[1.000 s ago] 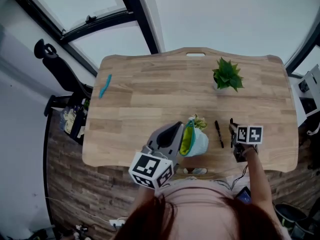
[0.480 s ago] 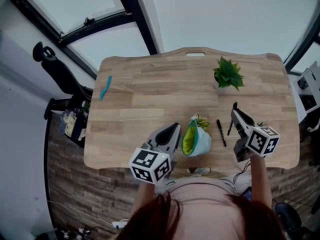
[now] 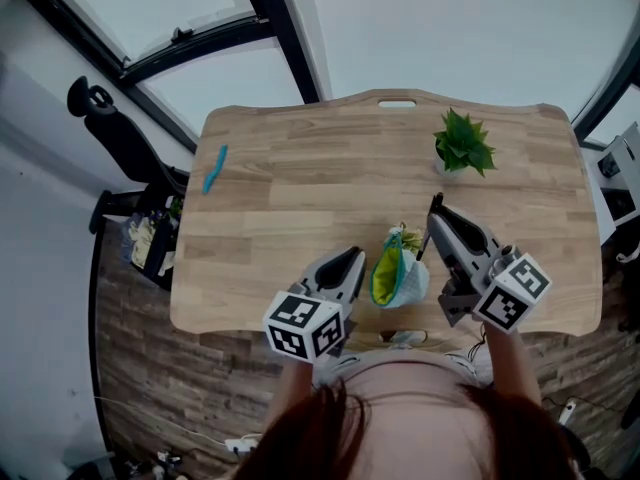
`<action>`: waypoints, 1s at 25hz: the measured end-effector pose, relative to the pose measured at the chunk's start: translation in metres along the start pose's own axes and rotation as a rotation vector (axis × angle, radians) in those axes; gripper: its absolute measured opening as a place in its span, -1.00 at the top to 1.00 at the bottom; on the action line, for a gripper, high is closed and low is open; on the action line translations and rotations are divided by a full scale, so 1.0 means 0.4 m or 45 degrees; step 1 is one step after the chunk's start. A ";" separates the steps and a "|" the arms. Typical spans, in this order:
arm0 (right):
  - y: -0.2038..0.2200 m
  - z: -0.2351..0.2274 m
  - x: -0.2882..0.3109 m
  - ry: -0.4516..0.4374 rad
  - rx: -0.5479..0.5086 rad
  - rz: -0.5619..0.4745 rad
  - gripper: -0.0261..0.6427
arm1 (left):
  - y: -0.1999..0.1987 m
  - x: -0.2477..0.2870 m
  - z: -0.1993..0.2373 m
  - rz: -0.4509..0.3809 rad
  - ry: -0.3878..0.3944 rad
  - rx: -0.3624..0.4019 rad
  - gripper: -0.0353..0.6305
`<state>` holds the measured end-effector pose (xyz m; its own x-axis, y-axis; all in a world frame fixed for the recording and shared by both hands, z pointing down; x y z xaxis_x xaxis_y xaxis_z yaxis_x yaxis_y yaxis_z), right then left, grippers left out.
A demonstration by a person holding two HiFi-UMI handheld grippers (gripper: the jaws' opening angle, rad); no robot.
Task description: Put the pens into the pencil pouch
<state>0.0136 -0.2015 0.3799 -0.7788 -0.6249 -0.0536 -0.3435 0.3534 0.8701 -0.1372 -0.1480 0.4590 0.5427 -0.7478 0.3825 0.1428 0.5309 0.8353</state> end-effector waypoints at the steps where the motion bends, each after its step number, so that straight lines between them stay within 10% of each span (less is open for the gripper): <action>1: 0.010 0.016 0.012 -0.035 -0.015 0.000 0.79 | 0.008 0.000 0.003 0.014 0.004 -0.008 0.83; 16: 0.216 0.070 0.067 -0.188 -0.252 0.264 0.79 | 0.190 0.046 0.014 0.346 0.173 -0.202 0.53; 25: 0.252 0.022 0.006 -0.106 -0.341 0.383 0.79 | 0.181 0.080 -0.033 0.326 0.219 -0.127 0.86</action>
<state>-0.0273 -0.1614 0.4631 -0.8674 -0.4588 0.1924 0.0459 0.3113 0.9492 -0.0985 -0.1280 0.5266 0.7021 -0.5109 0.4961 0.0591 0.7360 0.6744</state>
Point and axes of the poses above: the fingertips, and each gripper's own axes: x forward along the fingers, z to its left, y out of its underside, the point moved 3 cm from there along -x, backward along the fingers, and after that the axes turned 1 degree about -y, right-handed, at the moved point
